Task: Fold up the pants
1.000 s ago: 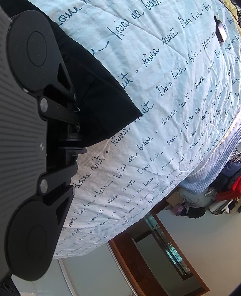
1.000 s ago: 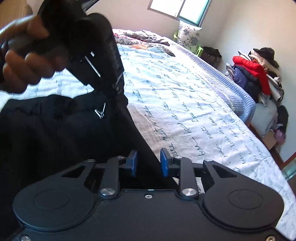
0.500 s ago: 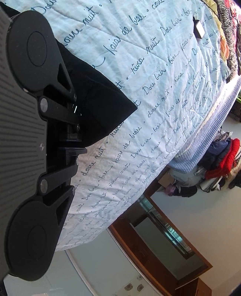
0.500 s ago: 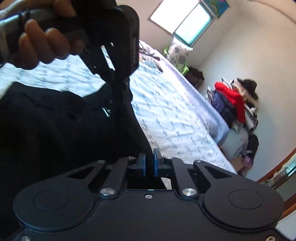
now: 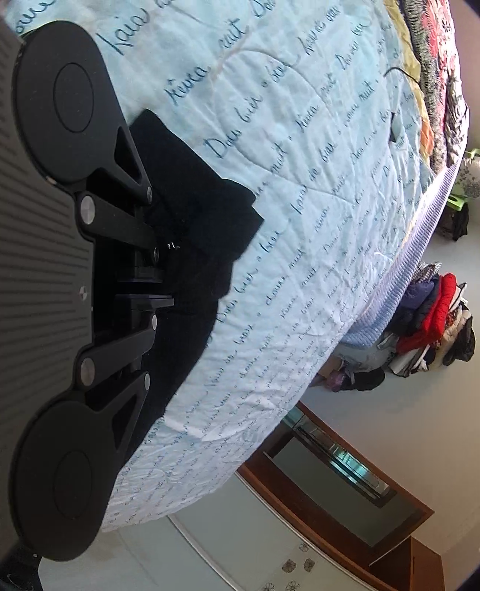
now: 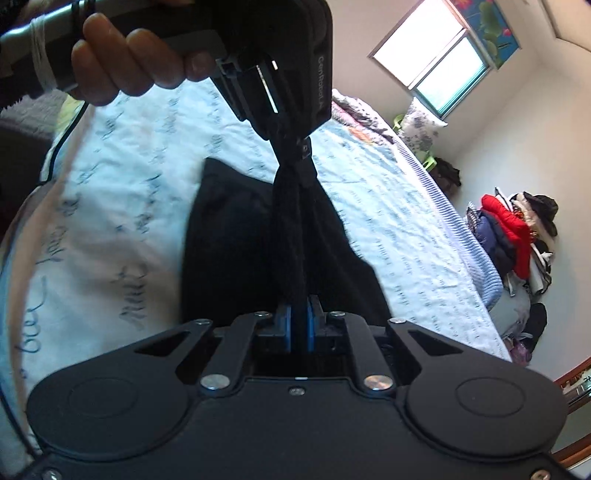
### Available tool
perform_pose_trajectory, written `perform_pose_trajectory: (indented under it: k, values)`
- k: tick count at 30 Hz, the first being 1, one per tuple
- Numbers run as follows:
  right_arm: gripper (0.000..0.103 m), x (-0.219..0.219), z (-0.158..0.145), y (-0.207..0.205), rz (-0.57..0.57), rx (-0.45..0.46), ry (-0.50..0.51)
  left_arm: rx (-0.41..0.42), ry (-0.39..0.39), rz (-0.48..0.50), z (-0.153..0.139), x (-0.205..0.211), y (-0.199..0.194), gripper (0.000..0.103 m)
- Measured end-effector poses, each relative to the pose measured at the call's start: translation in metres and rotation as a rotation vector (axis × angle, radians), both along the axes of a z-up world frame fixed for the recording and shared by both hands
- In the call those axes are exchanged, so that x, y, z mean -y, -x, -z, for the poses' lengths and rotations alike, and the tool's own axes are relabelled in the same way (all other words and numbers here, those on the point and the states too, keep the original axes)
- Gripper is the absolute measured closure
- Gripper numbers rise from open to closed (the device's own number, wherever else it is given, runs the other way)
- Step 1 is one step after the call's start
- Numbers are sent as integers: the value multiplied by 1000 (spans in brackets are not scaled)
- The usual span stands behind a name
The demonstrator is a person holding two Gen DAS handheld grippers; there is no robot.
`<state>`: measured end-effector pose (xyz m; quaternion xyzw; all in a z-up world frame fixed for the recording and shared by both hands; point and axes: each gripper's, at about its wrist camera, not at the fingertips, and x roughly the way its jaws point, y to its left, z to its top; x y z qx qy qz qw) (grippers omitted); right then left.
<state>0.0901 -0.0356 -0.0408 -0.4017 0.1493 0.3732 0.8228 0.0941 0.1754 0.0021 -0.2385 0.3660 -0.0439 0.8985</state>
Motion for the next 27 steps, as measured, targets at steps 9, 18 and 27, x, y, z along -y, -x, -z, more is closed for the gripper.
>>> perform_pose_trajectory:
  k: [9,18,27]
  values:
    - [95,-6,17,31,-8,-26,35,-62,-14,-46,28,-7,27,98]
    - [94,-12,32,41,3,-27,85,-106,-37,-55,43,-4,27,98]
    - [91,-13,33,49,64,-6,51,-125,-90,-52,38,5,26,85]
